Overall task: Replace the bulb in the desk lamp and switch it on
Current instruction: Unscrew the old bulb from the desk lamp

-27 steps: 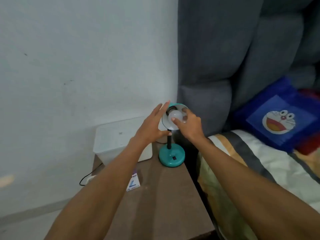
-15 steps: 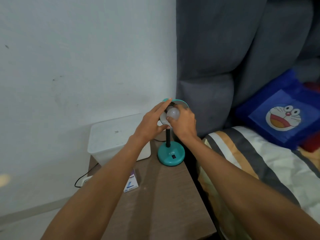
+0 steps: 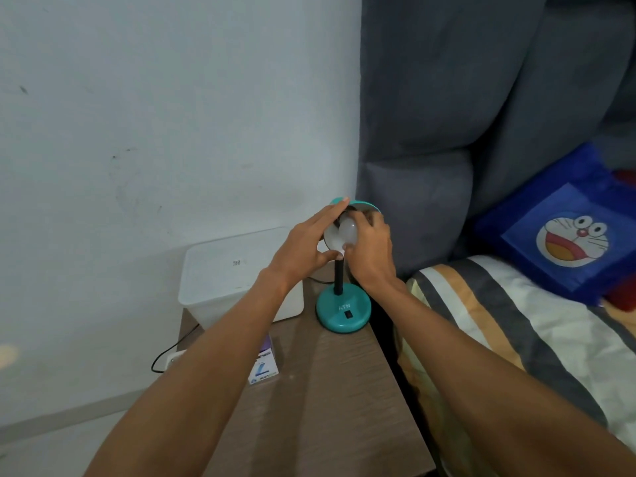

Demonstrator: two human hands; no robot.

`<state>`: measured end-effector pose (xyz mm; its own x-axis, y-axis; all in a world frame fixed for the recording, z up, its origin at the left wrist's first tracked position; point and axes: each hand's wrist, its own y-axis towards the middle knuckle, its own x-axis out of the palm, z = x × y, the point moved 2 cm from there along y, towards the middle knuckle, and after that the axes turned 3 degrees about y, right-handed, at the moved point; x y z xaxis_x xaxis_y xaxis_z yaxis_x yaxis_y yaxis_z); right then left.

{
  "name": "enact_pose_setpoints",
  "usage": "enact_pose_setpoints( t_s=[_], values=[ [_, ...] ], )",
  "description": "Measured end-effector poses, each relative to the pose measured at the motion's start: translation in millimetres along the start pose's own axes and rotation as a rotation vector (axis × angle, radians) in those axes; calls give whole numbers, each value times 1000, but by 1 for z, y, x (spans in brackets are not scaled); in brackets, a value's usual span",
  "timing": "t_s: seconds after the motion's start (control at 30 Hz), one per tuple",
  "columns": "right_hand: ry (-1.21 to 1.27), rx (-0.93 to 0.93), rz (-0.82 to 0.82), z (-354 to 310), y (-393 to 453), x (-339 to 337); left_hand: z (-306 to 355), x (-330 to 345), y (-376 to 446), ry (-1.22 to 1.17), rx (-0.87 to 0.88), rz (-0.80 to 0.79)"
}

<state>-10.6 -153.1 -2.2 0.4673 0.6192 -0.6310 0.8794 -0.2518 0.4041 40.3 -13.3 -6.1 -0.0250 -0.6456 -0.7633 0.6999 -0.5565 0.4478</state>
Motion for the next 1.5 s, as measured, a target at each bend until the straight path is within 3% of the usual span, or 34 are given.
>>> enact_pose_setpoints(
  t_s=[0.23,0.43,0.63,0.8,1.03,1.23,1.5],
  values=[
    [115,173,2,5,-1,2,-2,-1,0,11,0,-18],
    [47,49,-12,1,-6,-1,1,-3,1,30,15,-36],
    [199,138,2,-4,2,-4,-2,-3,2,25,18,-29],
    [132,155,33,-1,-1,1,-1,-3,1,31,18,-29],
    [227,222,37,-1,2,-5,0,-2,1,26,8,-24],
    [278,175,45,-3,2,-1,1,-4,0,20,16,-21],
    [153,134,68,-1,-1,0,0,-3,0,29,17,-23]
  ],
)
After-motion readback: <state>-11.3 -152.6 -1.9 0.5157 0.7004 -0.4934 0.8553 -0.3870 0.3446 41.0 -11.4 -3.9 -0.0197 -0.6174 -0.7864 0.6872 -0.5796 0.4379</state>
